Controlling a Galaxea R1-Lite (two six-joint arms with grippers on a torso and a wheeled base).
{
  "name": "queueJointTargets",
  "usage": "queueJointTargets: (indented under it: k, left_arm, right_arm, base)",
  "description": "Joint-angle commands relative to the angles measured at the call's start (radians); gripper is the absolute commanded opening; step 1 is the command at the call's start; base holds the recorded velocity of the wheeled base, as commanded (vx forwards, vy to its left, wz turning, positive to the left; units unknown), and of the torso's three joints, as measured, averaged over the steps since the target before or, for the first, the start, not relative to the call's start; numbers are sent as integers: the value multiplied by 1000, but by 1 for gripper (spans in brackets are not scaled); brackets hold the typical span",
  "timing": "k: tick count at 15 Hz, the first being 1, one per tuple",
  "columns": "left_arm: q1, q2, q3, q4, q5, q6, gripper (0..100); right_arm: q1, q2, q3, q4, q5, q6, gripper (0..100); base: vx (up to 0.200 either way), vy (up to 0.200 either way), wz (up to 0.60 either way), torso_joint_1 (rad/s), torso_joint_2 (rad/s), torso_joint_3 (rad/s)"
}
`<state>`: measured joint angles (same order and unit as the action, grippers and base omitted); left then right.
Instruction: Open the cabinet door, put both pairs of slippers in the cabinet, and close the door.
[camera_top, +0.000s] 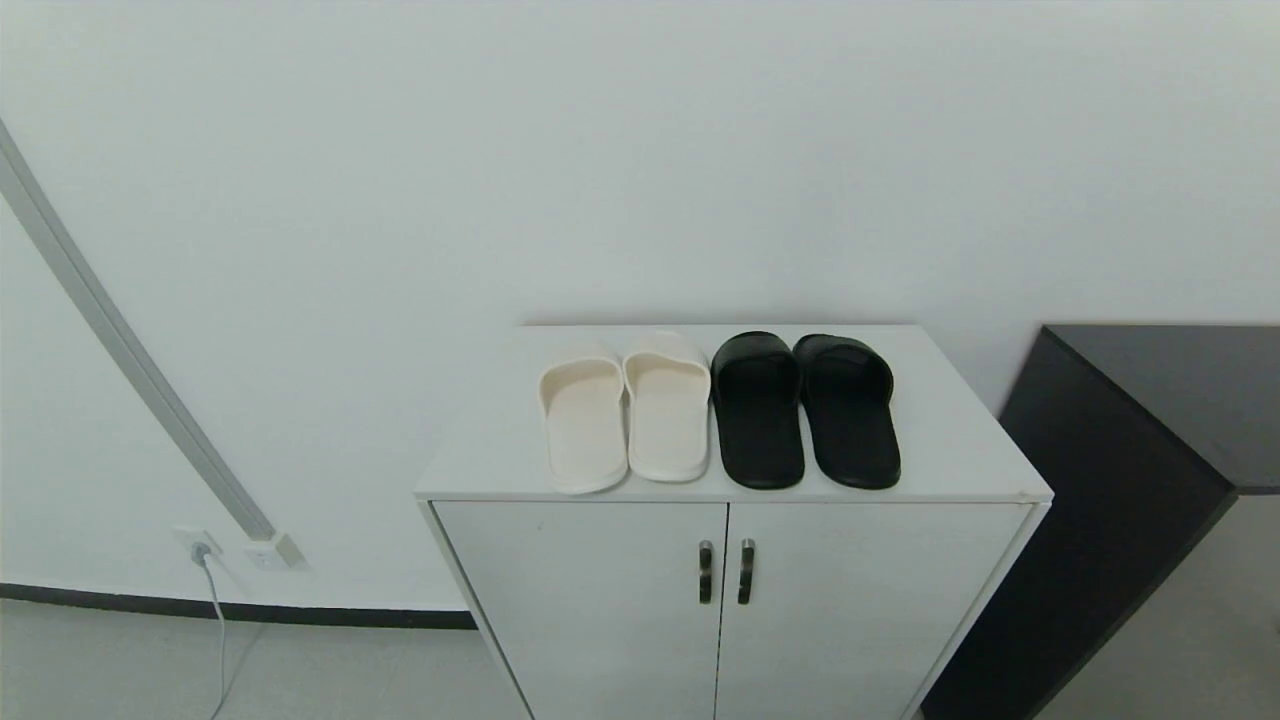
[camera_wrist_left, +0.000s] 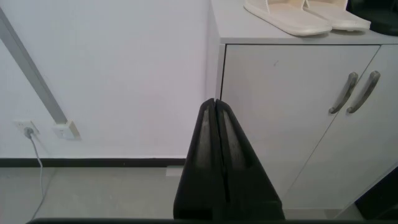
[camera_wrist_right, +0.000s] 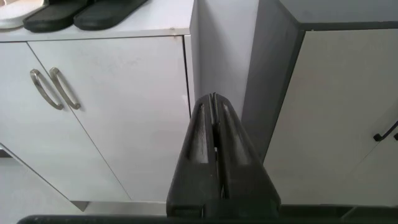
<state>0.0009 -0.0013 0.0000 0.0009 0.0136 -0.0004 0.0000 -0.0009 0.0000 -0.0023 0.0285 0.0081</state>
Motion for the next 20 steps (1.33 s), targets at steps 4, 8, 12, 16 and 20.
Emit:
queueJointTargets:
  k: [4,8,12,16,20]
  left_arm:
    - [1,1,0,1,0,8,0]
    - [1,1,0,-1,0,8,0]
    - [1,1,0,1,0,7,0]
    - [1,1,0,1,0,3,0]
    - [1,1,0,1,-1,5,0]
  right_arm:
    - [0,1,0,-1,1,-2,0]
    - [0,1,0,1,1,-2,0]
    - [0,1,0,1,4,-23,100]
    - [2,1,0,1,18,-39,100]
    - [3,70,-293,-15,-30,113,100]
  base:
    - [0,0,0,0,0,0]
    - [0,0,0,0,0,0]
    - [0,0,0,0,0,0]
    - [0,0,0,0,0,0]
    - [0,0,0,0,0,0]
